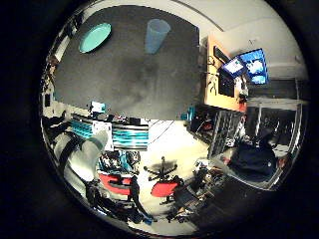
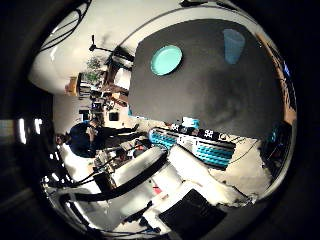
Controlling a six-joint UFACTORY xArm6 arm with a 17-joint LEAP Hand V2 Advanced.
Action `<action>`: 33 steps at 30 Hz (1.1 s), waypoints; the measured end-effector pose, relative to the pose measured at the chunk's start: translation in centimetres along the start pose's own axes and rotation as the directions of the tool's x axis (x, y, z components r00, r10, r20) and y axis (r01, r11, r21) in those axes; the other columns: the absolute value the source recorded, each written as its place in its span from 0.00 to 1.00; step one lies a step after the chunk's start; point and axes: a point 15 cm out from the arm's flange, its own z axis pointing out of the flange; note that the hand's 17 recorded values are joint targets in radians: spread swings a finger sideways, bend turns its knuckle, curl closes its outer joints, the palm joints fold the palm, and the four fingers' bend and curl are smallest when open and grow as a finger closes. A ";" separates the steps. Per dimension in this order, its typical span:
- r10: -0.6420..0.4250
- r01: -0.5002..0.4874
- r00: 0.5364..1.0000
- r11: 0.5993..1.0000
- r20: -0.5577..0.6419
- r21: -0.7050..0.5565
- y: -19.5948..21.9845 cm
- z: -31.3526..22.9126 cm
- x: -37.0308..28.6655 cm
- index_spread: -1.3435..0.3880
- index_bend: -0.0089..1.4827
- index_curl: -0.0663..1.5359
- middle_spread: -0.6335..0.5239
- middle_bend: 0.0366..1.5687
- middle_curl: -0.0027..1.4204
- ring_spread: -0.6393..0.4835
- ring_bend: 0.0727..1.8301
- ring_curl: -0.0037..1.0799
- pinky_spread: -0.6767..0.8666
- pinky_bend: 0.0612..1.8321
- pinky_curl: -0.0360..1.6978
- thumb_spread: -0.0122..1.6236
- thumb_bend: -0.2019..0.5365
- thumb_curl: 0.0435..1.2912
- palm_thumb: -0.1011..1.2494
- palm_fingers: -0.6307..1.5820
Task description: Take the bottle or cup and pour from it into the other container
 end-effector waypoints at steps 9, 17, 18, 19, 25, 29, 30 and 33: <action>0.040 -0.041 0.999 0.998 0.032 0.046 -1.5 0.8 1.5 0.59 0.11 0.21 0.57 0.12 0.24 0.73 0.11 0.24 0.71 0.19 0.19 0.68 0.24 0.19 0.44 0.36; 0.136 -0.181 0.969 0.958 0.205 0.221 -3.0 0.9 4.4 0.60 0.11 0.21 0.55 0.15 0.24 0.72 0.11 0.24 0.73 0.19 0.19 0.67 0.24 0.19 0.43 0.38; 0.149 -0.202 0.962 0.952 0.227 0.231 -3.0 1.2 5.0 0.60 0.11 0.21 0.55 0.15 0.24 0.72 0.11 0.24 0.73 0.19 0.19 0.67 0.24 0.19 0.43 0.38; 0.162 -0.221 0.955 0.947 0.248 0.235 -3.1 1.6 5.6 0.60 0.11 0.21 0.55 0.15 0.24 0.72 0.11 0.24 0.73 0.19 0.19 0.67 0.24 0.19 0.42 0.38; 0.204 -0.314 0.914 0.903 0.350 0.294 -3.4 2.3 8.8 0.60 0.10 0.20 0.55 0.16 0.24 0.72 0.15 0.25 0.74 0.20 0.19 0.67 0.24 0.19 0.43 0.39; 0.224 -0.397 0.864 0.853 0.450 0.339 -3.7 3.3 11.3 0.61 0.10 0.19 0.55 0.17 0.24 0.71 0.17 0.25 0.74 0.21 0.19 0.67 0.24 0.20 0.43 0.39; 0.226 -0.417 0.851 0.840 0.474 0.348 -3.8 3.5 11.9 0.61 0.10 0.19 0.55 0.17 0.24 0.71 0.17 0.25 0.74 0.22 0.19 0.67 0.24 0.20 0.43 0.39; 0.222 -0.467 0.811 0.803 0.541 0.371 -4.2 4.7 13.8 0.62 0.10 0.19 0.56 0.18 0.24 0.71 0.18 0.25 0.74 0.23 0.19 0.67 0.24 0.20 0.43 0.39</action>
